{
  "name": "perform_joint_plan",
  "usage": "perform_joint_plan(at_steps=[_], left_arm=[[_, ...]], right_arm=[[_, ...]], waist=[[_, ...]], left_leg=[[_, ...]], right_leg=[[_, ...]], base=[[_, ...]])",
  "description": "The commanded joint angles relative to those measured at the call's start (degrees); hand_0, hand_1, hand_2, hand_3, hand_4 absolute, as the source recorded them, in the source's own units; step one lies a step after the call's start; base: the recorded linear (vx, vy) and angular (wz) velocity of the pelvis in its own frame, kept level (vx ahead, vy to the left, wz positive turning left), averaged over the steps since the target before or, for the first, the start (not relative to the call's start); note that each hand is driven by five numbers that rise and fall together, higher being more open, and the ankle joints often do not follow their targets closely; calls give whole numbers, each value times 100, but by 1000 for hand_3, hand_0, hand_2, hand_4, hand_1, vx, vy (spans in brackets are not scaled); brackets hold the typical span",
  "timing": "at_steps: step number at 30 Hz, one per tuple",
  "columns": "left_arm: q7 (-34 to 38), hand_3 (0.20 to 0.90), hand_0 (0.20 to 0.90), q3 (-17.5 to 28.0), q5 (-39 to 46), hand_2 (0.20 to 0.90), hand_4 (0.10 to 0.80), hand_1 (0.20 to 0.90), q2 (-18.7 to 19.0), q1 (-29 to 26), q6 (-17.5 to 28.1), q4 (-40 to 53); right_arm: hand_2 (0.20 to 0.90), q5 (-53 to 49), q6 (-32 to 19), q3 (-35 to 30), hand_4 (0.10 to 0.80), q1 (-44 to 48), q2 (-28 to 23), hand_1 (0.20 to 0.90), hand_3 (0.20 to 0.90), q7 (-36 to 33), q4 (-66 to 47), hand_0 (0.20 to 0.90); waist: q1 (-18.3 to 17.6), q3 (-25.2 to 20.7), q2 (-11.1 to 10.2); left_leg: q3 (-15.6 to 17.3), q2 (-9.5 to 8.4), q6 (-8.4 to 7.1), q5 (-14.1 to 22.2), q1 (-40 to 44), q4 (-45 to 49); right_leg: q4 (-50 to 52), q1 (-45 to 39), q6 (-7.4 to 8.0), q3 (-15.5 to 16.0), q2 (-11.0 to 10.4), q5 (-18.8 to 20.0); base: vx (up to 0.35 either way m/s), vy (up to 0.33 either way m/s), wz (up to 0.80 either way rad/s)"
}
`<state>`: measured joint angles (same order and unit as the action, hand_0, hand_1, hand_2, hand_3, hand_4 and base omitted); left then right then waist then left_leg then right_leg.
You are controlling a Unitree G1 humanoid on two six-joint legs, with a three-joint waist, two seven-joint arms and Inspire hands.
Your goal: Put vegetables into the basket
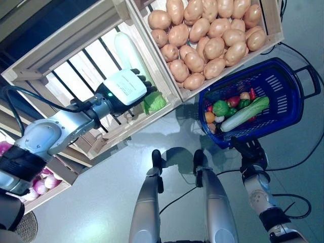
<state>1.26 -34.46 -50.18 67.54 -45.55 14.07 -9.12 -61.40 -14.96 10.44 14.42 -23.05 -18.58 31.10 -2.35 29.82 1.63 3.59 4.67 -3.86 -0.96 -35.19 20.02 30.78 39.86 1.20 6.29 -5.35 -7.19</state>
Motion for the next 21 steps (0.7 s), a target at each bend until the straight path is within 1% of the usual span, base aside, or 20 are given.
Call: perform_joint_plan(at_steps=[1, 4, 5, 9, 15, 17, 19, 21], left_arm=[[640, 900, 900, 191, -234, 900, 800, 900, 550, -488, -111, 279], [991, 900, 900, 119, -433, 900, 800, 900, 514, -428, -213, 146], [1159, 900, 900, 106, -506, 900, 800, 900, 501, -421, -276, 83], [1872, 900, 900, 68, -682, 900, 800, 900, 416, -261, -513, -235], [2914, 900, 900, 133, -909, 900, 800, 900, 261, 177, -850, -686], [3400, 900, 900, 243, -927, 900, 800, 900, 189, 373, -1036, -792], [3569, 900, 900, 299, -920, 900, 800, 900, 166, 458, -1076, -810], [3976, 900, 900, 440, -970, 900, 800, 900, 89, 633, -1152, -862]], right_arm=[[900, -175, -164, -135, 800, 46, -541, 900, 900, 183, -685, 900], [900, -150, -143, -119, 800, 74, -573, 900, 900, 144, -766, 900], [900, -131, -126, -107, 800, 114, -588, 900, 900, 117, -807, 900], [900, -91, -46, -66, 800, 187, -620, 900, 900, 25, -917, 900], [900, -23, 94, -47, 800, 234, -680, 900, 900, -129, -1170, 900], [900, 25, 132, -49, 800, 239, -688, 900, 900, -215, -1296, 900], [900, 40, 146, -27, 800, 225, -695, 900, 900, -252, -1341, 900], [900, 93, 143, -18, 800, 188, -689, 900, 900, -282, -1420, 900]], waist=[[-96, -3, -45], [-112, -3, -57], [-120, -3, -60], [-140, -3, -81], [-178, -3, -107], [-185, -3, -115], [-200, -3, -117], [-202, -3, -111]], left_leg=[[353, -65, -35, 6, -250, 228], [356, -58, -35, 4, -306, 230], [354, -53, -36, -39, -357, 219], [355, -40, -55, 8, -426, 279], [363, -35, -75, -1, -517, 291], [370, -32, -78, -49, -573, 263], [381, -34, -85, -6, -542, 268], [396, -32, -89, -8, -562, 258]], right_leg=[[-631, -363, 165, 76, -5, 480], [-624, -292, 171, 51, 7, 493], [-642, -240, 168, 37, 15, 540], [-602, -172, 184, -14, 31, 506], [-599, -59, 201, -77, 54, 538], [-634, 6, 202, -102, 60, 588], [-635, -21, 209, -118, 63, 551], [-642, 8, 213, -142, 66, 552]], base=[[-15, 35, 0], [-20, 36, 1], [-32, 45, -1], [-1, 44, -6], [4, 50, -8], [-4, 47, -5], [13, 31, -9], [13, 32, -13]])
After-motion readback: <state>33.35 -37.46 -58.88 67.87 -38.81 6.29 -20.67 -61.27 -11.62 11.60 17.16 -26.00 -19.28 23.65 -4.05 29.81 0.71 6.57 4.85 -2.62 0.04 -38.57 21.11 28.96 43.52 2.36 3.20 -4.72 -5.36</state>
